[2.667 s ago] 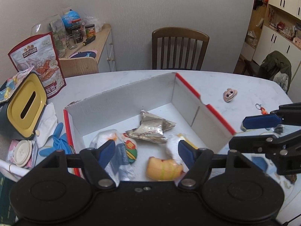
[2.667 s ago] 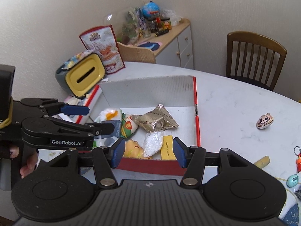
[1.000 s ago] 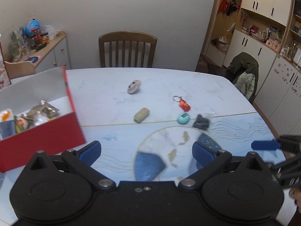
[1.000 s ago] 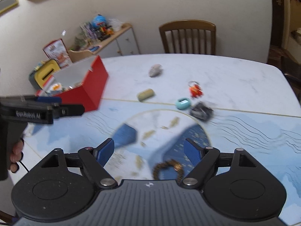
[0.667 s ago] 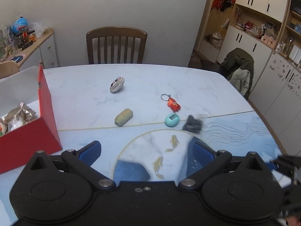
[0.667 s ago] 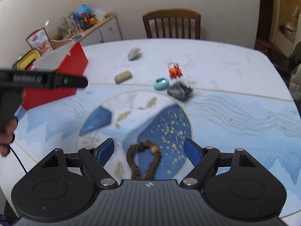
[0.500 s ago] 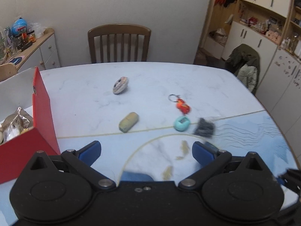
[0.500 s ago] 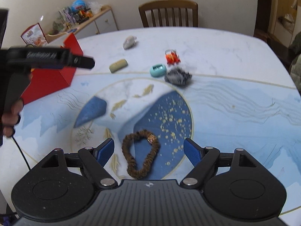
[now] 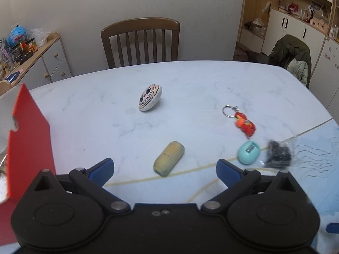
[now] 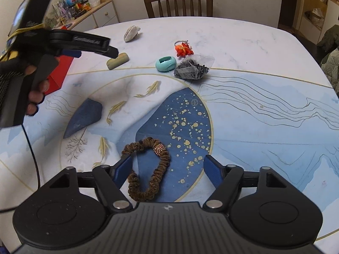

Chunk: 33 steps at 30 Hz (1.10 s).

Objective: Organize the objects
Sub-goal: 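Grasp the yellow-green sponge with left tool while right tool grasps brown scrunchie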

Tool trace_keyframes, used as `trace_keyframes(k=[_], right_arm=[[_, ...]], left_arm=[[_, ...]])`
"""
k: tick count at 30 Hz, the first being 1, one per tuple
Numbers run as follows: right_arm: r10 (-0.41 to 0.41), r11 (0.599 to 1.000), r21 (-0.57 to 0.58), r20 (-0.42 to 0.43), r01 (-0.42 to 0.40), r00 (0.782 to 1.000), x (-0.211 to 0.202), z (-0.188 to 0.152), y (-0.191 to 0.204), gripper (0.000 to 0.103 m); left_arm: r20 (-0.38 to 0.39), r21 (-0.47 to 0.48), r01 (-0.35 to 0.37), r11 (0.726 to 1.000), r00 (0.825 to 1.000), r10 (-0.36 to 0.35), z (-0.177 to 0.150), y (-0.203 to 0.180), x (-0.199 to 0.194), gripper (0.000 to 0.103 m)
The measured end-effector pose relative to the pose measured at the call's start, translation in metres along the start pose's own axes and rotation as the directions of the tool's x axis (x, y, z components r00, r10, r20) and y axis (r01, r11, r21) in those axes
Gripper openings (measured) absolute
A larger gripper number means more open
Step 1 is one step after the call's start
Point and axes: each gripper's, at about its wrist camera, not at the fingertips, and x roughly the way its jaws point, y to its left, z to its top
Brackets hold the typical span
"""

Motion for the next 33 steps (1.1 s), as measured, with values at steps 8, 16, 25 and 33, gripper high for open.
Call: trace_keyframes(k=[8,16,25,33], right_arm=[[-0.019,1.000,0.011,-0.024,0.020,1.000,0.013,0.000,0.001,0.058],[-0.028,1.000,-0.010,-0.021,0.028,0.999,0.017,0.001,0.006,0.052],[-0.019,0.999,-0.030,-0.009,0.019,1.000,0.022,0.008,0.013,0.034],[-0.012,1.000,-0.025,-0.019,0.011,1.000,0.022,0.006,0.016,0.016]], left_arm=[[-0.018,0.045,0.002,0.999,1.000,-0.002,0.001,-0.001,0.027,0.098],[-0.028,0.067,-0.003,0.998,1.000,0.005,0.002,0.001,0.047,0.080],[-0.017,0.054,0.035,0.998,0.999,-0.034,0.004,0.001,0.046,0.059],[-0.037,0.043,0.066,0.997,0.997,-0.064,0.005,0.001,0.042,0.028]])
